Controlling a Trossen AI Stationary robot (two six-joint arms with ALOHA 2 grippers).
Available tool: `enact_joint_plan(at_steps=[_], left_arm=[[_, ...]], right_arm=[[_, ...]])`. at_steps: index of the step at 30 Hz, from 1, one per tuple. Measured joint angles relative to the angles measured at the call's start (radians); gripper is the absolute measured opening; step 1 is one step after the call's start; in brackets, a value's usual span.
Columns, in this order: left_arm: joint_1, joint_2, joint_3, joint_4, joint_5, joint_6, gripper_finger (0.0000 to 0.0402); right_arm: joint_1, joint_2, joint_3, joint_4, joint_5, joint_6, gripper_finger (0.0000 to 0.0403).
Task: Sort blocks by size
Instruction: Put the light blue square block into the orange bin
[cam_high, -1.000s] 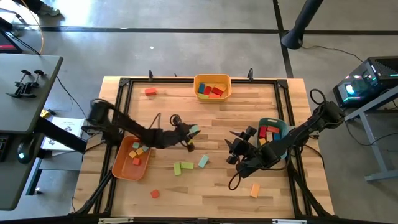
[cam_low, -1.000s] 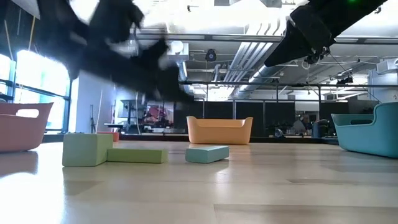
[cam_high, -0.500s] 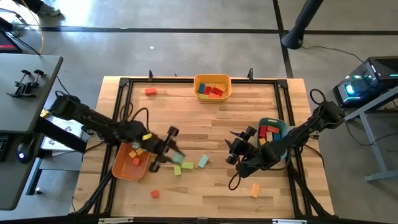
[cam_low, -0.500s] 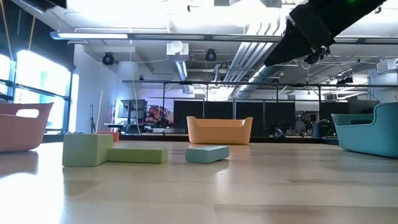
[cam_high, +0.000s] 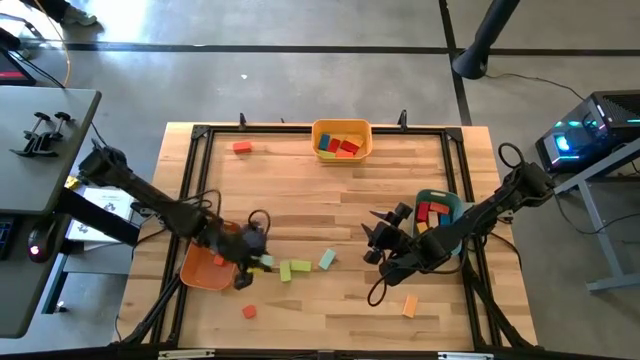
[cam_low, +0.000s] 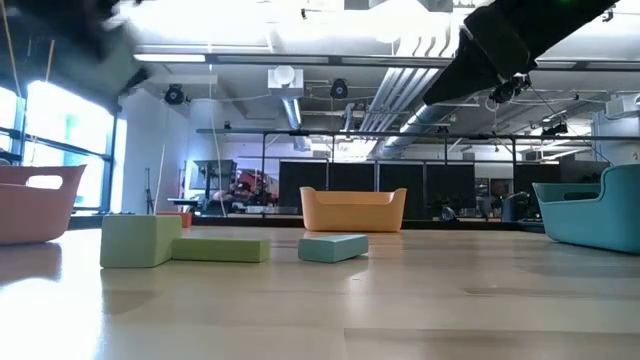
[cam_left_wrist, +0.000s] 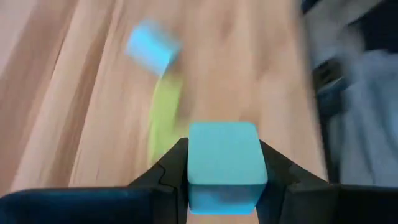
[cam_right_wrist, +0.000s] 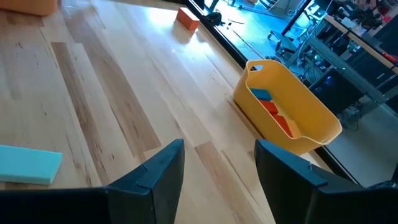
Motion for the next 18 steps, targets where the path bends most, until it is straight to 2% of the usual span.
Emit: enact_joint_plan(at_steps=[5,8,11,18], left_arm=[[-0.122,0.0,0.011,-0.355,-0.013,-0.403,0.0097],[-0.21,0.0,0.011,-0.508,-0.012,-0.632,0.0097],[-0.3,0.0,0.011,-0.595,-0.001,-0.809,0.0097],[-0.45,0.0,-0.009,-0.726,0.004,-1.102,0.0099]], right_arm=[[-0.009,0.0,0.0,0.0,0.006,-0.001,0.0192],[-0.015,0.0,0.0,0.001,0.006,-0.001,0.0192],[-0.02,0.0,0.0,0.001,0.007,-0.006,0.0192],[-0.02,0.0,0.0,0.008,0.007,-0.008,0.0192]])
